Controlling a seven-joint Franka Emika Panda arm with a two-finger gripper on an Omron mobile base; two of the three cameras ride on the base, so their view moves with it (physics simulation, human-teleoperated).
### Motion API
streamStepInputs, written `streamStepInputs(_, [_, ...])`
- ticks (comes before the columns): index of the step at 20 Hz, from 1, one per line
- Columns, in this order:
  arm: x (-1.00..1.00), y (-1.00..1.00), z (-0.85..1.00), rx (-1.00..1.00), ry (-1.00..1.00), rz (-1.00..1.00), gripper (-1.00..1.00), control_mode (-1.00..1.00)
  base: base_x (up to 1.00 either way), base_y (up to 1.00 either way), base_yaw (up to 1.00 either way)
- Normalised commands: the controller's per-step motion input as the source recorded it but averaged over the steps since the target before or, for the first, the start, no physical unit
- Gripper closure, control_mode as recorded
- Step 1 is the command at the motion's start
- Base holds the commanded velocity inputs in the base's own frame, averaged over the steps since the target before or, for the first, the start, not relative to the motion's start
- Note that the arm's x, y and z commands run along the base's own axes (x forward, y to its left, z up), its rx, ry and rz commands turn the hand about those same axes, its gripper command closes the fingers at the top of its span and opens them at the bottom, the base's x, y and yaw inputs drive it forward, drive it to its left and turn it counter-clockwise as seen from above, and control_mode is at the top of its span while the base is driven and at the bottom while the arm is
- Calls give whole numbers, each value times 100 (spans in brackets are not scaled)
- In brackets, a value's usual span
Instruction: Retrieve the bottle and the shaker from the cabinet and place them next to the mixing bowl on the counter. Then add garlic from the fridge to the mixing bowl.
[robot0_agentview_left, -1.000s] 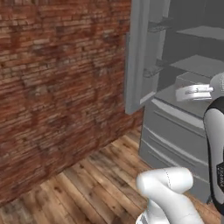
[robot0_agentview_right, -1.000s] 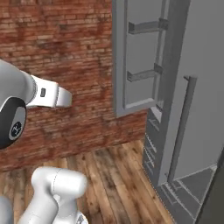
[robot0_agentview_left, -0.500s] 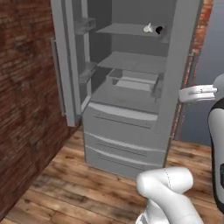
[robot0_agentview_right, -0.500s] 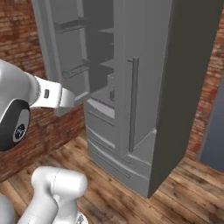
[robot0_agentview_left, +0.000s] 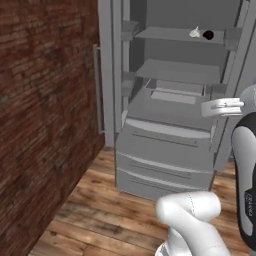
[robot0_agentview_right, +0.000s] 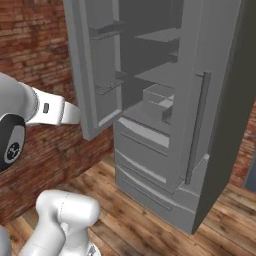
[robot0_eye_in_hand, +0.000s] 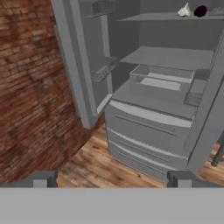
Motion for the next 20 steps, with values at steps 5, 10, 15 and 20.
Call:
streamStepInputs(5, [0,0,0,0,0,0,-100,100,64,8,-18])
streamStepInputs(10, [0,0,0,0,0,0,-100,100,79,21,-48])
streamStepInputs(15, [0,0,0,0,0,0,-100,100,50,55,-42])
streamStepInputs(20, [0,0,0,0,0,0,-100,100,38,48,-8])
